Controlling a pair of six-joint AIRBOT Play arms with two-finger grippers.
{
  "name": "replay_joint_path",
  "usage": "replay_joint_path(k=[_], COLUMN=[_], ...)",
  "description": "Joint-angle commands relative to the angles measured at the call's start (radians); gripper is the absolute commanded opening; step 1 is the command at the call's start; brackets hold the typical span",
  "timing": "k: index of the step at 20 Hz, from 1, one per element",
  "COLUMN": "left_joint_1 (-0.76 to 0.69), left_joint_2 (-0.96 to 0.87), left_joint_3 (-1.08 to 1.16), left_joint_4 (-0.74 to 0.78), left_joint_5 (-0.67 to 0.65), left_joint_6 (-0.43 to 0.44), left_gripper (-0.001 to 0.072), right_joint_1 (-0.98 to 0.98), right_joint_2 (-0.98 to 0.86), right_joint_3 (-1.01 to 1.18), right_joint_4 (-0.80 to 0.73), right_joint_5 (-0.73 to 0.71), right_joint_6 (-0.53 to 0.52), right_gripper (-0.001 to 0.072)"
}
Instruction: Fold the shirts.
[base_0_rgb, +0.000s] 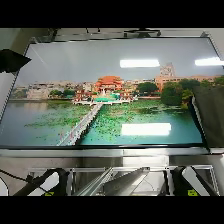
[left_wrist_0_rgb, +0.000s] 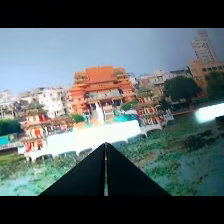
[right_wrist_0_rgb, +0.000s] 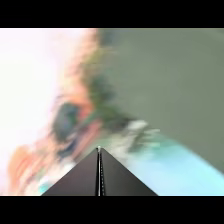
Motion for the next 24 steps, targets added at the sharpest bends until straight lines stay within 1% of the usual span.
replay_joint_path(k=[1,3,5,7,9,11,15,24], left_joint_1=[-0.016,-0.054,-0.116,-0.192,-0.251,-0.289,-0.312,-0.311], left_joint_2=[0.038,0.127,0.26,0.426,0.555,0.639,0.734,0.8], left_joint_3=[-0.072,-0.233,-0.487,-0.793,-1.011,-1.133,-1.197,-1.197], left_joint_4=[-0.045,-0.048,-0.048,-0.044,-0.05,-0.05,-0.05,-0.05], left_joint_5=[-0.048,-0.013,0.047,0.157,0.252,0.271,0.28,0.318], left_joint_6=[-0.048,-0.045,-0.016,-0.009,-0.013,-0.057,-0.063,-0.063], left_gripper=[0.0028,0.0028,0.0028,0.0027,0.0027,0.0027,0.0027,0.0028], right_joint_1=[0.211,0.371,0.537,0.706,0.804,0.825,0.825,0.825], right_joint_2=[0.043,0.112,0.216,0.347,0.421,0.422,0.42,0.42], right_joint_3=[-0.031,-0.145,-0.327,-0.543,-0.67,-0.692,-0.692,-0.692], right_joint_4=[0.103,0.102,0.103,0.105,0.1,0.102,0.109,0.113], right_joint_5=[-0.018,-0.026,-0.043,-0.148,-0.256,-0.265,-0.283,-0.28], right_joint_6=[-0.12,-0.193,-0.231,-0.236,-0.245,-0.251,-0.262,-0.262], right_gripper=[0.0016,0.0016,0.0016,0.0016,0.0016,0.0016,0.0017,0.0016])
